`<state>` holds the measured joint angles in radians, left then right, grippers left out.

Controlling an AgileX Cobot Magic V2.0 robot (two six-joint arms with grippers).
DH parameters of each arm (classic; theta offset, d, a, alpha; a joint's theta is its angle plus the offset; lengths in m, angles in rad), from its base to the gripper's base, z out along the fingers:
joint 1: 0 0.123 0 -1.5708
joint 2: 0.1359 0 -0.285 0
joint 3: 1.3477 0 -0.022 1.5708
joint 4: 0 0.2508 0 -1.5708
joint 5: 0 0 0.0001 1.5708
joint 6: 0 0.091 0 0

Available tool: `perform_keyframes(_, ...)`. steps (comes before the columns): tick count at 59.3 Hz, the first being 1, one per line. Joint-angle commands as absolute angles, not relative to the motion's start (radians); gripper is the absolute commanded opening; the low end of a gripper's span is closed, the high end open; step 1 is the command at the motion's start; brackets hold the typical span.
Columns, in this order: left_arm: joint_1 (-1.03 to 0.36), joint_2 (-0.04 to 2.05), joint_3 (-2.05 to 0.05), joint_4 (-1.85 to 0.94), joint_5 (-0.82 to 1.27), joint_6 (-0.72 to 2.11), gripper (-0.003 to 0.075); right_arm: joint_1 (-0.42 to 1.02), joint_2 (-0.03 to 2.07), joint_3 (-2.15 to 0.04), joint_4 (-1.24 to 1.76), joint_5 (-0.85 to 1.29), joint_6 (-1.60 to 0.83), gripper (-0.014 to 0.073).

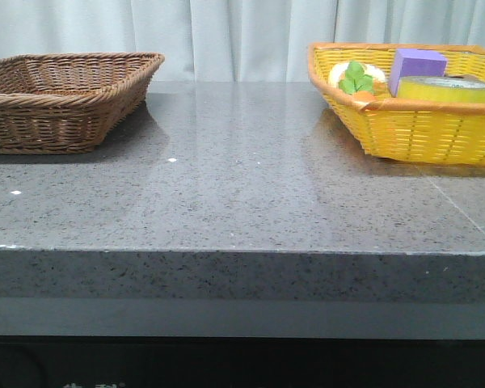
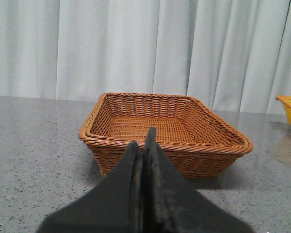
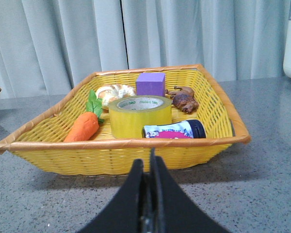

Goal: Transfer tape with both arms
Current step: 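Move the right gripper over the tape roll in the yellow basket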

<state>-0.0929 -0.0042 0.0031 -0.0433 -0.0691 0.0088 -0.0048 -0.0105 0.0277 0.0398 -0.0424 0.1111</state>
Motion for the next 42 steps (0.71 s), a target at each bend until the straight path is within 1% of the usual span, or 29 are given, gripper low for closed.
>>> perform_keyframes(1, -0.095, -0.022, 0.011, -0.043, -0.149, 0.000, -0.0020, -0.010, -0.033, 0.021, 0.036, -0.125, 0.109, -0.0068)
perform_keyframes(42, -0.095, -0.022, 0.011, -0.040, -0.162, 0.000, -0.0020, -0.010, -0.033, 0.021, 0.036, -0.125, 0.109, -0.0068)
